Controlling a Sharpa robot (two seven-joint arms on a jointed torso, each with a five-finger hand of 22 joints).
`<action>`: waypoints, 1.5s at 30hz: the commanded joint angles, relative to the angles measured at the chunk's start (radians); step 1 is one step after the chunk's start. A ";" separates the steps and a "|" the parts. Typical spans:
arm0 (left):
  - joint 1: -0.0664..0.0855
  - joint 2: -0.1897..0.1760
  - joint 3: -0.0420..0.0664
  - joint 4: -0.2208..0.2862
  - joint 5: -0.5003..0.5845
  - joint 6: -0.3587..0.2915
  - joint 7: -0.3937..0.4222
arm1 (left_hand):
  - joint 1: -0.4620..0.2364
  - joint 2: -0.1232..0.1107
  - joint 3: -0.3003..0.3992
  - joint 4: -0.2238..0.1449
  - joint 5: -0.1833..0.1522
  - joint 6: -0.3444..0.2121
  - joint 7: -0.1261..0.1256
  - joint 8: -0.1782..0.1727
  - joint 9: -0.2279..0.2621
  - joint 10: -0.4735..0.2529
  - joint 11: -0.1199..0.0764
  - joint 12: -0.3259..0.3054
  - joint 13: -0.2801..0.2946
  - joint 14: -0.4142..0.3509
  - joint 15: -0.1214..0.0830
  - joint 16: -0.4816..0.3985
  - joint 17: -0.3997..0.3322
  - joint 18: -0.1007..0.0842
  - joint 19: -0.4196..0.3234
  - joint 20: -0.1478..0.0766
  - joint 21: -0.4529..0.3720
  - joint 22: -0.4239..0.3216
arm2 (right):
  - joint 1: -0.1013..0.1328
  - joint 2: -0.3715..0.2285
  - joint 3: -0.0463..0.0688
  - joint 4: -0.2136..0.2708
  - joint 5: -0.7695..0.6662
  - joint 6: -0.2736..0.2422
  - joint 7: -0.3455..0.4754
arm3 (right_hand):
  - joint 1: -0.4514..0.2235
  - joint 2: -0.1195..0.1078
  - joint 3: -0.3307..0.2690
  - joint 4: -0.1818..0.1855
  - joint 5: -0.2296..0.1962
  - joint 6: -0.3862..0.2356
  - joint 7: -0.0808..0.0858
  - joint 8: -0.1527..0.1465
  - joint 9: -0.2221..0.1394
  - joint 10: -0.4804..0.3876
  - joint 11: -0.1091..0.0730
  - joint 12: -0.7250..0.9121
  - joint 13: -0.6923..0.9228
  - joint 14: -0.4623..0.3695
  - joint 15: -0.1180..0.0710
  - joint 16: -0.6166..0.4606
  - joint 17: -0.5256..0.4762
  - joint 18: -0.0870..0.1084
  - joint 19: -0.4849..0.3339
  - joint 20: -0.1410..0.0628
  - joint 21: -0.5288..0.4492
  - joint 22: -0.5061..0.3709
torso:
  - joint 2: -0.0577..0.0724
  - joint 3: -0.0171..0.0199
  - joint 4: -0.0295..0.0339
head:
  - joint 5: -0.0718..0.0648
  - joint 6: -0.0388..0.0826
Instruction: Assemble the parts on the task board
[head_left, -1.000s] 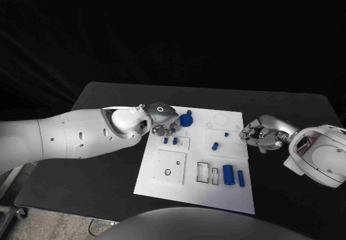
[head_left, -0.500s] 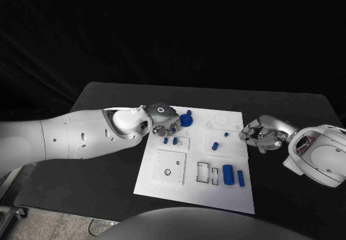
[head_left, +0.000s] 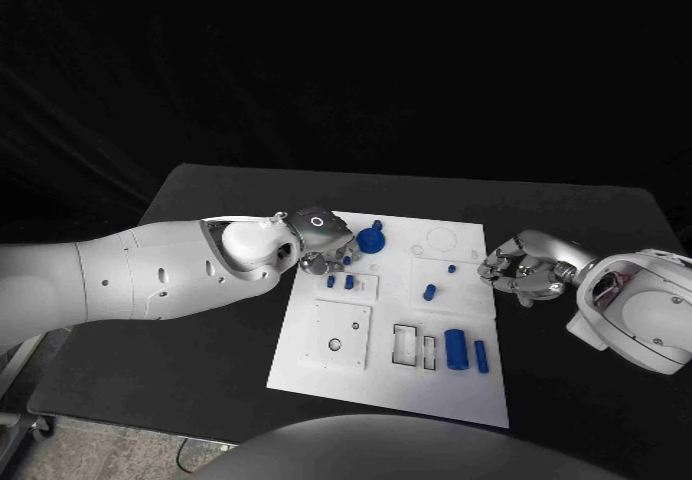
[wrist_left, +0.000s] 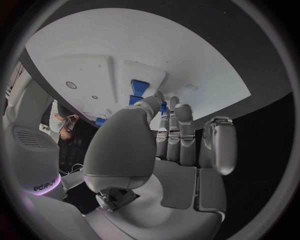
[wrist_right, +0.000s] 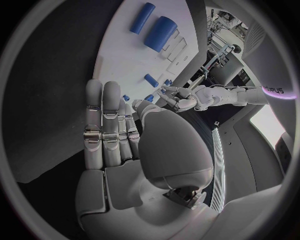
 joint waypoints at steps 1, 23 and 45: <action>-0.001 -0.004 0.000 0.002 -0.022 -0.025 0.004 | -0.003 -0.011 -0.001 0.008 -0.005 -0.007 0.002 0.002 -0.001 -0.004 0.000 -0.004 -0.001 -0.006 -0.002 -0.002 -0.001 -0.003 0.024 -0.003 -0.005 0.223 | -0.001 0.000 0.000 0.001 -0.009 -0.003 -0.003 | 0.009 0.000 0.001 -0.003 0.003 0.004 0.005 0.007 0.001 -0.001 0.008 -0.006 -0.001 -0.008 -0.001 -0.003 0.002 0.008 -0.006 0.000 -0.004 0.001 | 0.000 -0.0001 0.0004 | 0.002 0.000; 0.017 -0.079 0.003 0.003 0.061 -0.236 0.010 | -0.020 -0.033 -0.022 0.046 -0.001 0.004 -0.011 0.029 0.003 -0.110 -0.013 0.012 0.043 -0.323 0.011 -0.214 -0.145 0.102 -0.706 0.013 -0.860 0.005 | 0.061 -0.014 0.001 0.040 -0.116 -0.015 -0.014 | 0.049 -0.043 0.001 -0.041 -0.062 -0.023 0.011 -0.009 -0.007 -0.038 0.016 -0.070 -0.057 -0.012 0.004 -0.001 0.005 0.009 -0.008 0.001 -0.005 0.012 | -0.001 -0.0012 0.0004 | 0.001 0.000; 0.045 -0.149 0.001 0.103 1.806 0.143 0.598 | -0.377 0.106 -0.553 0.160 0.162 -0.573 0.077 -0.022 -0.225 -1.049 0.038 -0.115 -0.221 -1.267 0.150 -0.980 -0.913 0.056 -1.420 0.107 -1.413 -0.965 | 0.104 0.081 0.000 0.018 -0.500 0.000 0.031 | 0.164 -0.074 0.062 -0.094 -0.275 -0.030 -0.020 -0.045 -0.087 0.053 0.015 -0.250 -0.258 -0.012 -0.022 -0.011 0.009 0.010 -0.018 -0.020 0.000 0.072 | -0.002 -0.0210 0.0109 | -0.009 0.000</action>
